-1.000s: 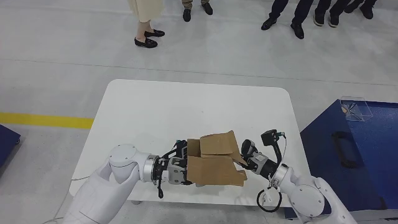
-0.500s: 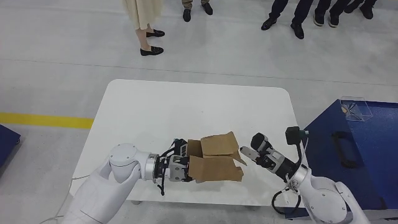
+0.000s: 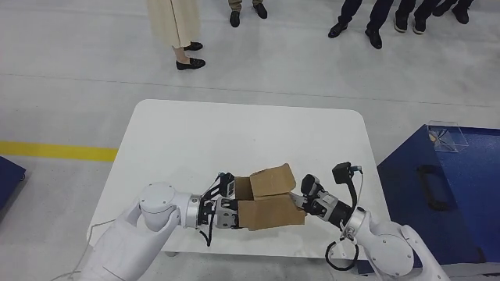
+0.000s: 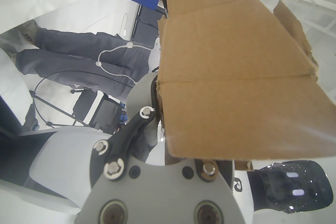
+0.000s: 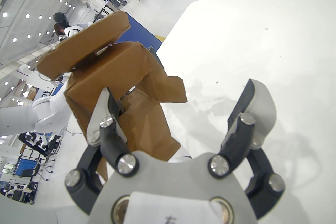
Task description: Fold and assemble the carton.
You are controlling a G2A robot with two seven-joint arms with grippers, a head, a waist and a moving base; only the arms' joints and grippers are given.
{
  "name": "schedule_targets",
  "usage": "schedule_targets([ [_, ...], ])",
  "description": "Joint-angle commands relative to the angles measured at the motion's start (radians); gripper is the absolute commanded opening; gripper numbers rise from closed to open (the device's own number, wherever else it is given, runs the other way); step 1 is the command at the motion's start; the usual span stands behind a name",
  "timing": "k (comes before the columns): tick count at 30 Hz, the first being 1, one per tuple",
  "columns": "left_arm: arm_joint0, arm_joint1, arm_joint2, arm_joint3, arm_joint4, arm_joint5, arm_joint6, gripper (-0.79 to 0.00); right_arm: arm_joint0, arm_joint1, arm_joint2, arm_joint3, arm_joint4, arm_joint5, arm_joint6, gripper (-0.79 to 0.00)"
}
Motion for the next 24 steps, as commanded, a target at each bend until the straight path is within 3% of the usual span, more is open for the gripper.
schedule_targets([
  [1, 0.009, 0.002, -0.005, -0.013, 0.023, -0.012, 0.037, -0.785, 0.001, 0.000, -0.001, 0.000, 0.002, 0.000, 0.001, 0.000],
  [10, 0.039, 0.009, -0.021, -0.043, 0.050, -0.054, 0.065, -0.785, 0.000, -0.002, -0.003, -0.009, 0.006, -0.005, 0.002, 0.000],
  [20, 0.042, 0.009, -0.067, -0.025, -0.005, -0.081, 0.143, -0.785, -0.061, 0.008, 0.121, -0.019, 0.059, -0.038, -0.003, 0.000],
  [24, 0.040, 0.006, -0.065, -0.027, -0.007, -0.081, 0.175, -0.785, -0.076, 0.010, 0.121, -0.018, 0.041, -0.035, 0.030, 0.000],
])
